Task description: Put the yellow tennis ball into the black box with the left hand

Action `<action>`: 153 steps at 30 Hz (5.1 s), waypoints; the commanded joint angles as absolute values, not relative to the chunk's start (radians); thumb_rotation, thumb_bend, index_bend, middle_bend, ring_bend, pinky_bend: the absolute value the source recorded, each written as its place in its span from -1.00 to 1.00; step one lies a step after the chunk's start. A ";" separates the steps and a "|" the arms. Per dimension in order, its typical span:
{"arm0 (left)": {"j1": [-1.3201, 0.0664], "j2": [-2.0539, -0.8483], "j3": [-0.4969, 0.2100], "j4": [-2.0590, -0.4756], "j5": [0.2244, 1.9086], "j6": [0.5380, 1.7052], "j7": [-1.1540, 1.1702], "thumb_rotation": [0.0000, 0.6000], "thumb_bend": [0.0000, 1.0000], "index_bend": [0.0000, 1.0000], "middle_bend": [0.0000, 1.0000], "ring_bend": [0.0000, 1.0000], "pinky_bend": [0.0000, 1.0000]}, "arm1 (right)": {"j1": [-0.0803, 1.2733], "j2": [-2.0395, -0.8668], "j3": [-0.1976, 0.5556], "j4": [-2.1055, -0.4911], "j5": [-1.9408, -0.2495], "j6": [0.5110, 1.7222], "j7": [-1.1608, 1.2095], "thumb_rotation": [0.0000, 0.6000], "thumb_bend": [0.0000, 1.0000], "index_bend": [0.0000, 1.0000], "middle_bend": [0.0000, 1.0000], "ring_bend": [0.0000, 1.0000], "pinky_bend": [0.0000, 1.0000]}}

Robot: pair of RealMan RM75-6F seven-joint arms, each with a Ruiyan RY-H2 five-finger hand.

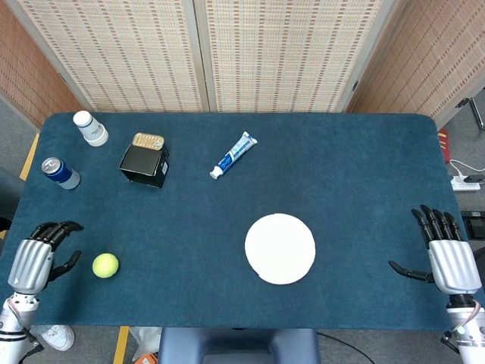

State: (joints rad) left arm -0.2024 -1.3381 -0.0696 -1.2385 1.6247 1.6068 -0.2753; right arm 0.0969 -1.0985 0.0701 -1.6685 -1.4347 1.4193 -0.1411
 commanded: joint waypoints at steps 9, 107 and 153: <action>-0.206 -1.323 -0.054 -1.267 1.622 1.578 -0.240 1.00 -0.36 1.00 1.00 1.00 1.00 | 0.097 -1.096 0.069 -1.668 -1.434 1.419 -0.136 0.74 -1.00 -0.90 -1.00 -1.00 -1.00; -0.428 -1.729 0.013 -0.690 1.606 1.198 -0.301 1.00 0.38 1.00 1.00 1.00 1.00 | 0.098 -1.129 0.050 -1.631 -1.498 1.442 -0.164 0.74 -1.00 -0.87 -1.00 -1.00 -1.00; -0.658 -1.731 -0.064 -0.758 1.499 0.950 -0.480 -0.04 -0.05 -0.17 -0.26 -0.34 0.12 | 0.128 -1.145 0.073 -1.626 -1.432 1.395 -0.199 0.74 -1.00 -0.87 -1.00 -1.00 -1.00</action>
State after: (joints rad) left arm -0.6416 -1.7583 -0.0891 -0.7285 1.4689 0.9750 -0.3929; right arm 0.1283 -1.1454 0.0726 -1.6262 -1.4319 1.3951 -0.1987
